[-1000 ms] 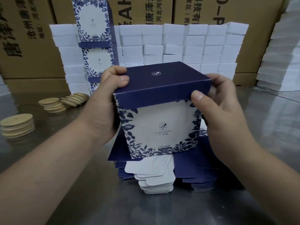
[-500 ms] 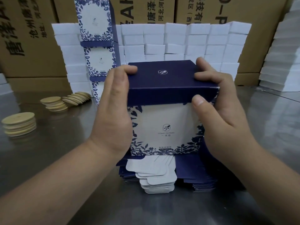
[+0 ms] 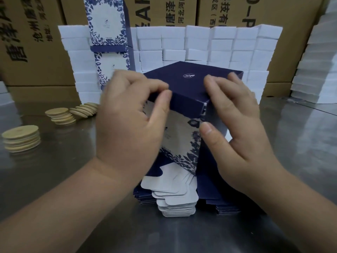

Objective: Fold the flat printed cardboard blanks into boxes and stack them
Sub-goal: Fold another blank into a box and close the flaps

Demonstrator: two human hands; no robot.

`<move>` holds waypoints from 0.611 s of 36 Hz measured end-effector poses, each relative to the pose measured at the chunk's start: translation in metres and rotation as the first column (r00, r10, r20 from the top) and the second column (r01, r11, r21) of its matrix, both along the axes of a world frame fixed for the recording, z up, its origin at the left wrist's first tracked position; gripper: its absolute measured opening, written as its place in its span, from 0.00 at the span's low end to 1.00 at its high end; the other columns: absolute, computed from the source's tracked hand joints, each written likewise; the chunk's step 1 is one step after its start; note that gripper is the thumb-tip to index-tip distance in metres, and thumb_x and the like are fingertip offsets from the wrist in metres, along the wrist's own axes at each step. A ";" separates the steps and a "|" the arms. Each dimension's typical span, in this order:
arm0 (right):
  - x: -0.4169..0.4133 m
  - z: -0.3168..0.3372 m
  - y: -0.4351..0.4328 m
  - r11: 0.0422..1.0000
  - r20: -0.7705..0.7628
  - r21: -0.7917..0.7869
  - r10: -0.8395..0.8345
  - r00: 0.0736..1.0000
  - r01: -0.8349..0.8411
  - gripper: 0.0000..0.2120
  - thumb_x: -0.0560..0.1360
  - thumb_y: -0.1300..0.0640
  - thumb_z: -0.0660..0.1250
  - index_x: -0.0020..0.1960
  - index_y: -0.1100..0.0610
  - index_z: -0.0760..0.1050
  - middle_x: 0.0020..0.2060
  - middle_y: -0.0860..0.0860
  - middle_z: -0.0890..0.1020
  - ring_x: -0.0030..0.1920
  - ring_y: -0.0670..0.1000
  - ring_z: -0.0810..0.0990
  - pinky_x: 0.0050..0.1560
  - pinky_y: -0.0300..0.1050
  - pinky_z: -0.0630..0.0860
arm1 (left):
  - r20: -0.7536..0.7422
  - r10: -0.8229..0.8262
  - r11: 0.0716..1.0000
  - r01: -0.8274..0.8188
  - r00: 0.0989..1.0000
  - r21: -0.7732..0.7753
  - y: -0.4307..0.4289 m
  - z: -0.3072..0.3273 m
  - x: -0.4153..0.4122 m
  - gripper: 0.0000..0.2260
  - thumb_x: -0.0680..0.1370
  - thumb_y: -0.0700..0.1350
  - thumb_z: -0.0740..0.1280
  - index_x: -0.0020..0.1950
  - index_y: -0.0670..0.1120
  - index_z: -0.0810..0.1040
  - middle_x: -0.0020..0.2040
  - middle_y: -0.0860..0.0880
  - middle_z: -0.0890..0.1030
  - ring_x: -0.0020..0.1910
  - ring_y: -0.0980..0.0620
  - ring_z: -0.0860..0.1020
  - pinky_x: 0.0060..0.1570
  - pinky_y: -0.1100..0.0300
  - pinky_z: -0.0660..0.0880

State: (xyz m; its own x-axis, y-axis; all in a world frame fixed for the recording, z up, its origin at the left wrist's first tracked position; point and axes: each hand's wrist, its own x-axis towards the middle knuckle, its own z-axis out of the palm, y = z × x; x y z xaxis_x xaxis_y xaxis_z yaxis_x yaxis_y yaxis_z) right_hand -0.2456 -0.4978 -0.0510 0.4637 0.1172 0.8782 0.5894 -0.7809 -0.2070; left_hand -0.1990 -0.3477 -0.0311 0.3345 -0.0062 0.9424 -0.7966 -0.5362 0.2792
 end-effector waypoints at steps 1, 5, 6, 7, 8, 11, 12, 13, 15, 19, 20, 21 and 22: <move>0.000 0.000 0.001 1.000 -0.003 -0.013 0.004 1.000 -0.004 0.25 0.76 0.53 0.56 0.71 0.50 0.53 0.64 0.39 0.62 0.72 0.49 0.53 0.68 0.72 0.53 | 0.002 -0.025 0.999 0.025 1.000 0.035 -0.001 -0.001 -0.003 0.12 0.76 0.47 0.62 0.51 0.43 0.80 0.48 0.51 0.70 0.48 0.52 0.72 0.51 0.61 0.70; 0.000 -0.002 0.003 0.999 -0.033 -0.036 0.028 0.999 -0.029 0.27 0.76 0.53 0.54 0.72 0.52 0.50 0.68 0.41 0.60 0.73 0.47 0.52 0.71 0.68 0.51 | -0.055 -0.069 0.989 0.075 0.996 0.128 -0.004 -0.002 -0.011 0.20 0.74 0.56 0.58 0.55 0.44 0.79 0.54 0.52 0.69 0.55 0.54 0.67 0.58 0.68 0.62; -0.001 -0.003 0.002 0.999 -0.034 -0.039 0.027 0.999 -0.028 0.27 0.75 0.54 0.54 0.72 0.52 0.49 0.69 0.41 0.59 0.73 0.46 0.52 0.71 0.67 0.51 | -0.065 -0.059 0.989 0.067 0.996 0.134 -0.004 -0.001 -0.012 0.21 0.73 0.57 0.59 0.56 0.44 0.79 0.54 0.52 0.69 0.55 0.54 0.66 0.58 0.71 0.60; -0.001 -0.003 0.002 0.999 -0.030 -0.044 0.025 0.999 -0.026 0.27 0.75 0.54 0.54 0.71 0.53 0.49 0.69 0.42 0.60 0.73 0.46 0.53 0.72 0.66 0.53 | -0.069 -0.043 0.988 0.052 0.997 0.144 -0.005 -0.001 -0.013 0.22 0.72 0.58 0.60 0.56 0.45 0.79 0.54 0.53 0.70 0.55 0.53 0.67 0.57 0.72 0.59; -0.001 -0.002 0.001 0.999 -0.025 -0.049 0.023 0.999 -0.024 0.27 0.75 0.55 0.55 0.71 0.53 0.50 0.69 0.43 0.60 0.73 0.46 0.54 0.72 0.64 0.54 | -0.063 -0.024 0.987 0.034 0.998 0.158 -0.005 0.000 -0.013 0.22 0.71 0.58 0.61 0.55 0.45 0.78 0.53 0.53 0.70 0.55 0.52 0.68 0.56 0.73 0.59; 0.000 -0.001 -0.004 1.000 0.016 -0.012 0.015 1.000 -0.015 0.27 0.74 0.55 0.56 0.71 0.55 0.55 0.68 0.46 0.63 0.71 0.47 0.59 0.73 0.50 0.56 | -0.044 0.008 0.984 0.000 0.999 0.179 -0.006 0.000 -0.012 0.20 0.70 0.56 0.63 0.54 0.45 0.78 0.52 0.54 0.70 0.54 0.49 0.69 0.55 0.75 0.58; 0.001 0.000 -0.006 1.000 0.044 0.025 0.006 0.999 -0.008 0.26 0.74 0.56 0.56 0.71 0.56 0.57 0.68 0.47 0.63 0.70 0.46 0.61 0.72 0.44 0.57 | -0.037 0.003 0.984 0.004 0.999 0.179 -0.005 0.000 -0.012 0.19 0.70 0.55 0.62 0.54 0.45 0.78 0.52 0.55 0.70 0.53 0.49 0.69 0.54 0.75 0.58; 0.002 0.001 -0.009 0.997 0.072 0.077 -0.008 0.997 0.002 0.26 0.74 0.56 0.56 0.71 0.57 0.58 0.68 0.48 0.64 0.70 0.46 0.62 0.72 0.40 0.57 | -0.031 -0.010 0.984 0.016 0.999 0.175 -0.005 0.000 -0.011 0.18 0.70 0.54 0.62 0.54 0.44 0.77 0.52 0.55 0.70 0.53 0.50 0.69 0.54 0.75 0.58; 0.003 0.004 -0.017 0.975 0.084 0.220 -0.020 0.996 0.002 0.25 0.74 0.55 0.57 0.71 0.52 0.59 0.69 0.47 0.64 0.71 0.44 0.62 0.72 0.40 0.58 | -0.023 -0.046 0.986 0.049 0.999 0.158 -0.003 -0.002 -0.010 0.16 0.71 0.51 0.61 0.54 0.43 0.76 0.52 0.55 0.70 0.53 0.52 0.70 0.55 0.71 0.61; 0.005 0.011 -0.031 0.867 0.006 0.496 0.041 0.999 -0.038 0.19 0.74 0.50 0.57 0.61 0.33 0.63 0.65 0.33 0.68 0.67 0.33 0.64 0.71 0.42 0.63 | -0.050 -0.132 0.987 0.136 0.990 0.084 0.000 -0.004 -0.004 0.16 0.72 0.47 0.59 0.55 0.41 0.75 0.51 0.54 0.71 0.51 0.59 0.69 0.53 0.69 0.66; 0.006 0.011 -0.033 0.848 -0.001 0.528 0.060 0.998 -0.050 0.17 0.74 0.52 0.56 0.59 0.33 0.67 0.64 0.33 0.71 0.66 0.33 0.66 0.69 0.40 0.64 | -0.059 -0.156 0.985 0.160 0.986 0.060 0.000 -0.004 -0.002 0.15 0.73 0.47 0.58 0.55 0.43 0.75 0.51 0.55 0.71 0.51 0.59 0.70 0.52 0.69 0.68; 0.007 0.010 -0.034 0.842 -0.006 0.537 0.077 0.997 -0.062 0.17 0.74 0.53 0.56 0.56 0.34 0.70 0.62 0.35 0.74 0.65 0.33 0.68 0.67 0.37 0.66 | -0.071 -0.179 0.983 0.182 0.981 0.032 0.000 -0.004 0.000 0.13 0.73 0.47 0.58 0.55 0.46 0.74 0.50 0.56 0.71 0.50 0.59 0.71 0.52 0.68 0.69; 0.008 0.009 -0.034 0.847 -0.015 0.527 0.090 0.996 -0.069 0.17 0.75 0.54 0.56 0.54 0.34 0.73 0.60 0.36 0.77 0.65 0.35 0.70 0.66 0.36 0.67 | -0.078 -0.199 0.980 0.199 0.977 0.002 0.001 -0.005 0.002 0.11 0.73 0.46 0.58 0.55 0.50 0.72 0.50 0.58 0.71 0.50 0.58 0.72 0.52 0.67 0.70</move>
